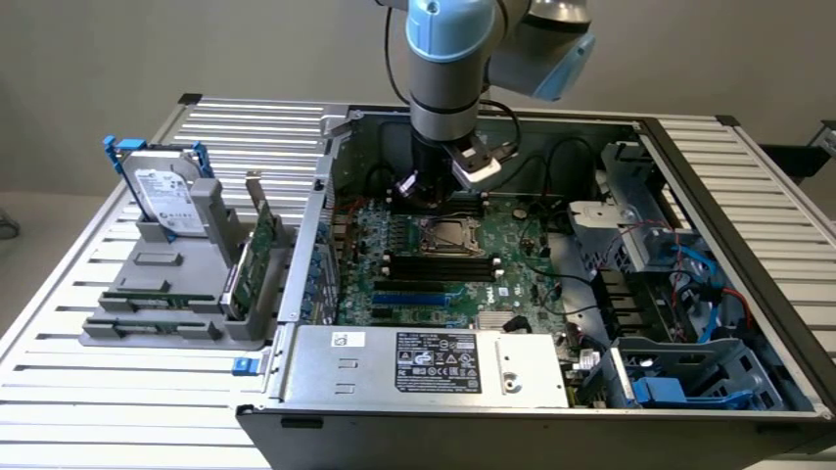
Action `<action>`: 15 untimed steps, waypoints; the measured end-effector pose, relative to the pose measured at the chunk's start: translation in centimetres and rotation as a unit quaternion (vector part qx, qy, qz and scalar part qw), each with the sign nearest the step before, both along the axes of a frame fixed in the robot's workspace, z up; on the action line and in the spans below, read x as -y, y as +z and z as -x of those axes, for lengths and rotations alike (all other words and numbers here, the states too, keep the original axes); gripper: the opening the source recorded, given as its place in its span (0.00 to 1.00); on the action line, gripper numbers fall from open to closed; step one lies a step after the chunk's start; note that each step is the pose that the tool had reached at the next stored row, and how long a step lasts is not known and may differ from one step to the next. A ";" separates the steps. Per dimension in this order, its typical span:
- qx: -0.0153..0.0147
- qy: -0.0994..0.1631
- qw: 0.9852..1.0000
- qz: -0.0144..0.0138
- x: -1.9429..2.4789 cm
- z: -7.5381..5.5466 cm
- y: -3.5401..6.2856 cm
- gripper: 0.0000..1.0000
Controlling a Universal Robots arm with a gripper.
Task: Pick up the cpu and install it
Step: 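Install the first cpu locking lever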
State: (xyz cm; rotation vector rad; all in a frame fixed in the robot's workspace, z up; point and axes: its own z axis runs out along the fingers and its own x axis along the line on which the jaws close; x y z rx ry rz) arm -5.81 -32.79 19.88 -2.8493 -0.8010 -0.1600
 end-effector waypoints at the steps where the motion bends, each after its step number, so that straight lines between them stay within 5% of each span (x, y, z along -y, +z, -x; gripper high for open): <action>1: 0.000 0.000 1.000 0.000 0.00 0.0 0.00 0.11; 15: 0.000 0.000 1.000 0.000 0.00 -0.8 -0.01 0.11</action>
